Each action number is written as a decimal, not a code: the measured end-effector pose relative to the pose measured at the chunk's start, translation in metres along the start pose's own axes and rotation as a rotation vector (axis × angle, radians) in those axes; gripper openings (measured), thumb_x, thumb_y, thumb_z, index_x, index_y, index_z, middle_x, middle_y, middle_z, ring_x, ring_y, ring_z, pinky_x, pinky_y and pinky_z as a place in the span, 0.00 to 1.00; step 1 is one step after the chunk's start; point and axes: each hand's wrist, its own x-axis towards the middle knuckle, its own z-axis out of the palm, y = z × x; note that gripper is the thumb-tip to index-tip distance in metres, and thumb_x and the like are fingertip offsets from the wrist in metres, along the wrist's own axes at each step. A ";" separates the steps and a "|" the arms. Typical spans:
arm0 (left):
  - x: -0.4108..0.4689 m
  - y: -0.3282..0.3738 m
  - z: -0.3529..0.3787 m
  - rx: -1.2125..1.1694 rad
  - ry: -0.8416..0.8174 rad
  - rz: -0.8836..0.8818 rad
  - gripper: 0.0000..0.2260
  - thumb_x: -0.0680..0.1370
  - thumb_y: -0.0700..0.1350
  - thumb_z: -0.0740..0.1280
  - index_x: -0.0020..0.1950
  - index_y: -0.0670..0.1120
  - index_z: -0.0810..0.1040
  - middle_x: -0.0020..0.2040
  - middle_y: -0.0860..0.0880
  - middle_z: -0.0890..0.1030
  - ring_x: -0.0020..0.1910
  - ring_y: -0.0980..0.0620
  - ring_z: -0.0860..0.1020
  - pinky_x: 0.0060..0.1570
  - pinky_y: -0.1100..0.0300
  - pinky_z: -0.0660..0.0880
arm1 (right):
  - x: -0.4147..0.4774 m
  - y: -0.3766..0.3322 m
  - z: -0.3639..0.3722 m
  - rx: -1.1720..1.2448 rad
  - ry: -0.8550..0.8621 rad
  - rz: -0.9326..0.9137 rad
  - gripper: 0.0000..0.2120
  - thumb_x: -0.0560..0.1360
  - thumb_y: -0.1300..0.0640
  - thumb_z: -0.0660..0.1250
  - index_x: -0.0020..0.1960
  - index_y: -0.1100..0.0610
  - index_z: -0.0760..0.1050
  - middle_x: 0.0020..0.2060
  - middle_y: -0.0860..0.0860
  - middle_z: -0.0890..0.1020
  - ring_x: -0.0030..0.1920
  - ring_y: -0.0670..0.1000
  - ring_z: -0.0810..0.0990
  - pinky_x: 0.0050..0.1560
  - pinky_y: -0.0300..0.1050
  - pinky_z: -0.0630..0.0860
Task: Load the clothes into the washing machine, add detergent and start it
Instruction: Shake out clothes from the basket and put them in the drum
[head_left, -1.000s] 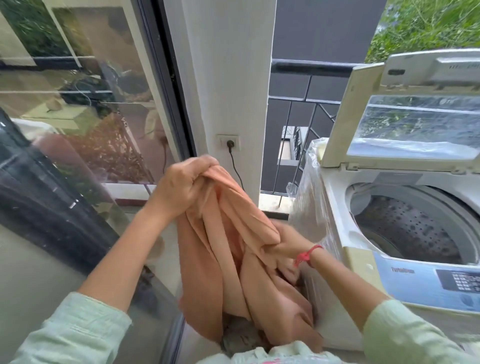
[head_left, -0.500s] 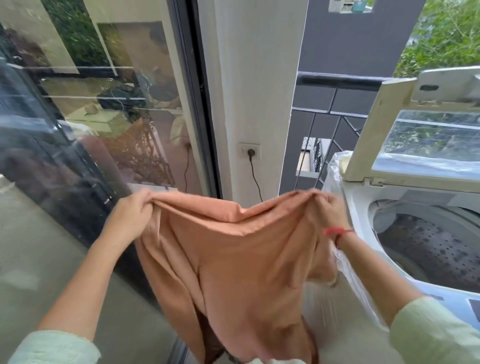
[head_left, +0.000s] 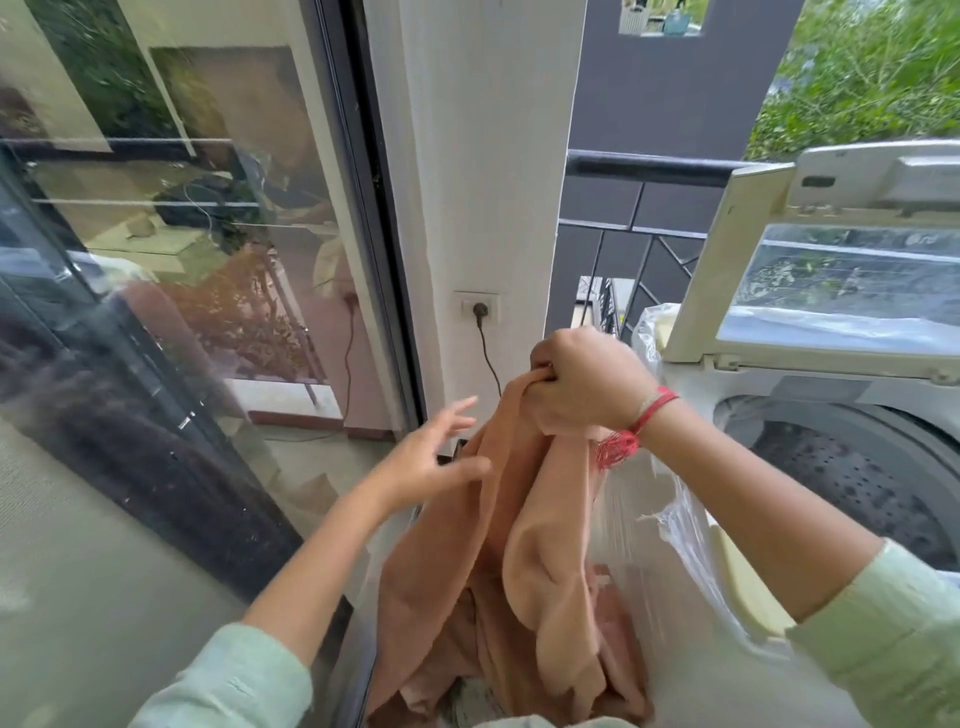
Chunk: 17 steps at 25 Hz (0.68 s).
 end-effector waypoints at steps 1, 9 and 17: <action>0.006 0.018 0.010 0.043 -0.009 0.081 0.33 0.70 0.64 0.67 0.71 0.64 0.58 0.62 0.61 0.73 0.61 0.63 0.71 0.61 0.64 0.68 | 0.000 0.000 0.001 -0.012 0.006 0.021 0.08 0.64 0.56 0.60 0.29 0.57 0.67 0.26 0.50 0.70 0.33 0.59 0.73 0.31 0.40 0.63; -0.017 0.070 -0.055 0.297 0.455 0.474 0.12 0.71 0.49 0.54 0.48 0.48 0.74 0.40 0.50 0.80 0.39 0.51 0.78 0.39 0.53 0.74 | -0.029 0.056 0.023 0.108 -0.363 -0.127 0.15 0.62 0.47 0.76 0.34 0.51 0.70 0.33 0.49 0.76 0.34 0.48 0.72 0.35 0.42 0.71; -0.060 0.055 -0.094 0.435 0.675 0.389 0.14 0.72 0.47 0.53 0.50 0.47 0.75 0.39 0.47 0.80 0.39 0.43 0.78 0.36 0.52 0.73 | -0.045 0.070 0.130 1.105 -0.402 0.335 0.10 0.70 0.63 0.72 0.47 0.58 0.72 0.39 0.51 0.81 0.39 0.47 0.79 0.39 0.41 0.77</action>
